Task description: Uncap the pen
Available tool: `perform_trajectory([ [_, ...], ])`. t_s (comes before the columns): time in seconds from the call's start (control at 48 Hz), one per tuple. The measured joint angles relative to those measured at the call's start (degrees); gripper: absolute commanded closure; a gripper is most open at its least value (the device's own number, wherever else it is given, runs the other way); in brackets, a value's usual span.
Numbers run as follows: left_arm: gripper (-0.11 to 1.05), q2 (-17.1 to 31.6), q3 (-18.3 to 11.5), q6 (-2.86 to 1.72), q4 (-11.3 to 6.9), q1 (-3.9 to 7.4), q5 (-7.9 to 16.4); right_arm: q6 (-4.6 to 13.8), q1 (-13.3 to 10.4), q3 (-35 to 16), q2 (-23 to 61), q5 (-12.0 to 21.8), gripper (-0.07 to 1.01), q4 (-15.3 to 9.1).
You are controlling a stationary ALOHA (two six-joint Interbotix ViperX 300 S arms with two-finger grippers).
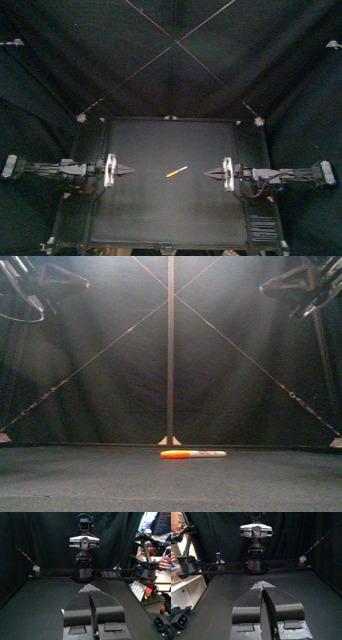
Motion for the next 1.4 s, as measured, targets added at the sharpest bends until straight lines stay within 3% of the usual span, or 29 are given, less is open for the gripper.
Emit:
perform_trajectory([
  [0.062, 0.98, 0.97, 0.44, 0.18, -0.09, 0.00, -0.18, 0.09, 0.09, 0.09, 0.35, 0.00, 0.91, 0.26],
  [0.104, 0.95, 4.39, 0.62, 0.18, -0.09, 0.00, -0.26, 1.23, 0.00, 0.26, 2.37, 0.00, 0.87, 0.97],
  [0.188, 0.89, 11.25, 0.70, 0.26, -0.18, 0.09, -0.88, 1.85, -1.67, 0.09, 8.53, 0.09, 0.76, 2.46],
  [0.312, 0.81, 17.31, 0.26, 0.26, -0.09, 0.18, -2.55, 1.76, -5.89, -3.08, 21.18, 2.46, 0.45, 3.16],
  [0.396, 0.76, 19.95, 0.18, 0.26, -0.18, 0.26, -3.52, 1.23, -8.26, -7.03, 29.09, 5.71, 0.21, 2.11],
  [0.5, 0.71, 22.32, 0.18, 0.26, -0.09, 0.53, -3.60, 1.14, -10.28, -12.22, 38.06, 10.81, -0.02, -1.93],
  [0.646, 0.71, 23.20, 0.18, 0.26, -0.09, 1.32, -3.60, 0.79, -11.16, -19.60, 48.69, 18.98, -0.03, -8.35],
  [0.75, 0.71, 23.20, 0.18, 0.26, -0.09, 1.85, -3.60, 0.26, -12.30, -24.26, 56.60, 22.41, -0.03, -10.90],
  [0.979, 0.71, 23.29, 0.44, 0.26, -0.09, 1.85, -3.60, 0.53, -14.68, -26.63, 62.84, 22.94, 0.00, -11.25],
  [1.062, 0.70, 23.29, 0.44, 0.26, -0.09, 1.85, -3.60, 0.53, -14.68, -26.46, 63.37, 22.68, 0.10, -10.72],
  [1.125, 0.69, 23.29, 0.44, 0.09, -0.18, 1.85, -3.60, 0.44, -14.59, -26.10, 63.46, 22.32, 0.27, -10.55],
  [1.229, 0.50, 23.82, 0.26, 0.00, -0.09, 1.93, -3.52, 0.62, -14.33, -25.84, 63.54, 22.32, 0.45, -10.20],
  [1.292, 0.33, 25.49, -1.23, 0.18, -0.18, 2.55, -3.43, 1.32, -14.33, -25.93, 63.37, 22.32, 0.45, -10.11],
  [1.312, 0.26, 26.10, -1.76, 0.44, -0.09, 2.81, -3.34, 1.41, -14.33, -25.93, 63.19, 22.50, 0.45, -10.02],
  [1.333, 0.21, 26.81, -2.29, 0.26, -0.09, 3.16, -3.25, 1.32, -14.24, -26.02, 62.93, 22.68, 0.45, -10.02],
  [1.354, 0.16, 27.51, -2.81, 0.44, -0.09, 3.52, -2.90, 1.49, -14.06, -26.10, 62.75, 22.76, 0.45, -9.84],
  [1.396, 0.06, 29.88, -4.57, 0.35, 0.26, 4.57, -2.02, 1.58, -13.45, -26.63, 61.79, 22.94, 0.45, -9.32],
])
